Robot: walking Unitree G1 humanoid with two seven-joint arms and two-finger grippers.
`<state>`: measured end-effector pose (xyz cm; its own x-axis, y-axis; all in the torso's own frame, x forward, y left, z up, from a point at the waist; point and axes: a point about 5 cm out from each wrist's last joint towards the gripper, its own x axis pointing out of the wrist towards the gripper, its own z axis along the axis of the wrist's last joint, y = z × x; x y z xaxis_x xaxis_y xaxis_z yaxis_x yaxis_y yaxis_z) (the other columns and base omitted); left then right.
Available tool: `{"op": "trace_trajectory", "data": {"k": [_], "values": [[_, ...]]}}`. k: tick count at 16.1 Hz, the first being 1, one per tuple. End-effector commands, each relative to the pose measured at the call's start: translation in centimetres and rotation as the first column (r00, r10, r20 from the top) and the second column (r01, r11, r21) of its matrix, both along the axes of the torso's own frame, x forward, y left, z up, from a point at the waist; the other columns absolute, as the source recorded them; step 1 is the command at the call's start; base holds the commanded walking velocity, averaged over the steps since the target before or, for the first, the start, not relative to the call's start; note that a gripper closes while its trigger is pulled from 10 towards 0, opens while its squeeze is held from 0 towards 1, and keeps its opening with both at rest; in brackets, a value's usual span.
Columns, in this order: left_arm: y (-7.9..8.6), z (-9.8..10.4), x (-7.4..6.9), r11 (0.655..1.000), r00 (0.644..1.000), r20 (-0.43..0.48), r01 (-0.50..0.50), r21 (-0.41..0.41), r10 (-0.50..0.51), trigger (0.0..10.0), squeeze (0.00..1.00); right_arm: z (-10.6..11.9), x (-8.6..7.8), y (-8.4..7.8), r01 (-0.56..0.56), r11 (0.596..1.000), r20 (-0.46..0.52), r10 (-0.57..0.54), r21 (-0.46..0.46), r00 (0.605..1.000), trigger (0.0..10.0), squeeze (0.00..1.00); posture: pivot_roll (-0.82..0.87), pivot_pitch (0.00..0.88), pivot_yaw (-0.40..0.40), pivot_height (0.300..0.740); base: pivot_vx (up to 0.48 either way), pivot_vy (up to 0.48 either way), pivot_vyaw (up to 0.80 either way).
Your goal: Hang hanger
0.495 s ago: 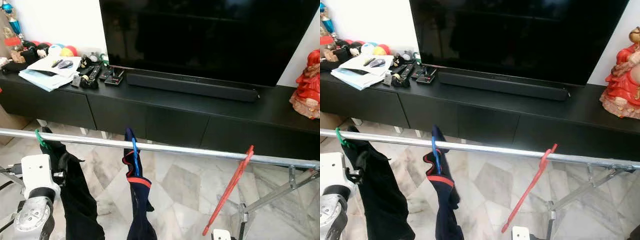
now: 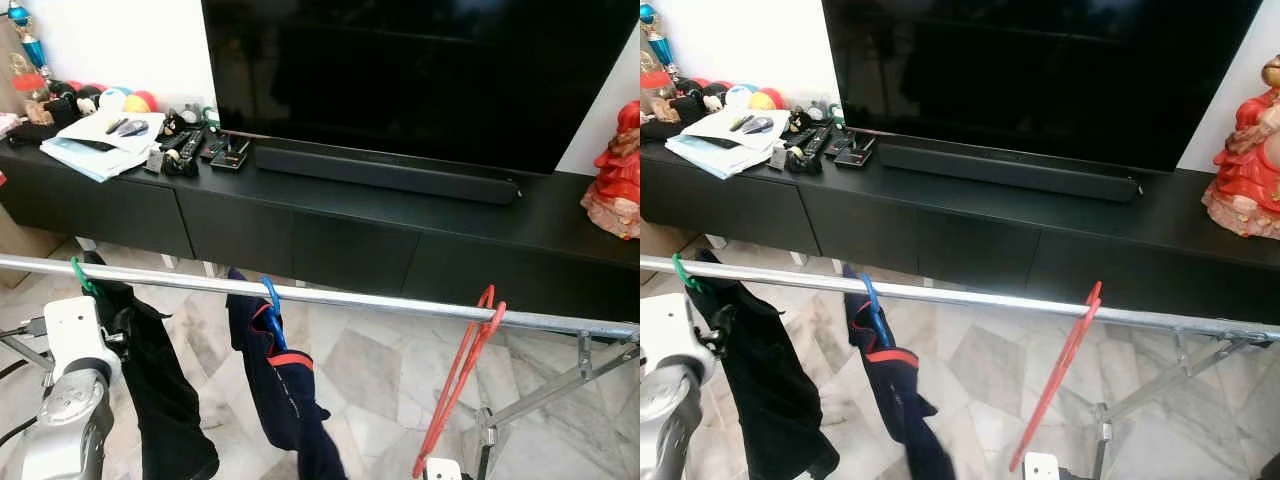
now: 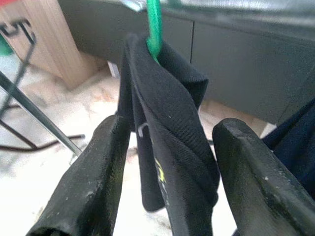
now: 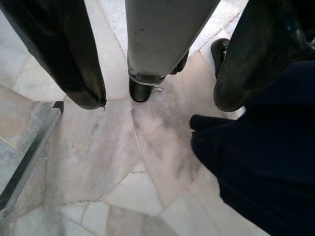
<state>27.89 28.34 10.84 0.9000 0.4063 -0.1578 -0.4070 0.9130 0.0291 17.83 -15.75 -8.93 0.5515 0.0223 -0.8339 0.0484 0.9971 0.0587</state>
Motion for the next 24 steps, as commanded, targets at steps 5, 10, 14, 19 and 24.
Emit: {"op": "trace_trajectory", "data": {"k": [5, 10, 14, 19, 24], "values": [[1.0, -1.4, 1.7, 0.998, 0.995, -0.094, -0.043, -0.046, 0.039, 10.0, 0.0, -0.1, -0.2, -0.1, -0.002, 1.0, -0.008, 0.002, -0.005, 1.0, 10.0, 0.0, -0.01, 0.078, -0.024, 0.721, 0.0, 0.0, 0.0], [1.3, -0.9, 2.4, 0.998, 0.997, -0.055, -0.06, -0.029, 0.058, 0.0, 0.0, -0.1, -0.2, -0.1, -0.001, 1.0, -0.007, 0.001, -0.007, 1.0, 10.0, 0.0, -0.01, 0.08, -0.028, 0.721, 0.0, 0.0, 0.0], [1.1, -0.8, 2.5, 0.999, 0.998, -0.038, -0.046, -0.015, 0.046, 0.0, 0.0, -0.1, -0.2, 0.0, -0.003, 1.0, -0.009, 0.003, -0.006, 1.0, 10.0, 0.0, -0.01, 0.076, -0.025, 0.721, 0.0, 0.0, 0.0], [0.6, -1.1, 2.3, 1.0, 0.999, -0.046, -0.019, 0.005, 0.019, 0.0, 0.0, -0.2, -0.3, 0.0, 0.0, 1.0, -0.012, 0.0, -0.004, 1.0, 10.0, 0.0, -0.01, 0.067, -0.019, 0.721, 0.0, 0.0, 0.0], [0.4, -1.9, 1.9, 1.0, 0.996, -0.087, 0.008, -0.006, -0.009, 0.0, 0.0, -0.2, -0.5, 0.0, -0.006, 1.0, -0.018, 0.006, -0.002, 1.0, 10.0, 0.0, -0.02, 0.049, -0.016, 0.721, 0.0, 0.0, 0.0]]}}
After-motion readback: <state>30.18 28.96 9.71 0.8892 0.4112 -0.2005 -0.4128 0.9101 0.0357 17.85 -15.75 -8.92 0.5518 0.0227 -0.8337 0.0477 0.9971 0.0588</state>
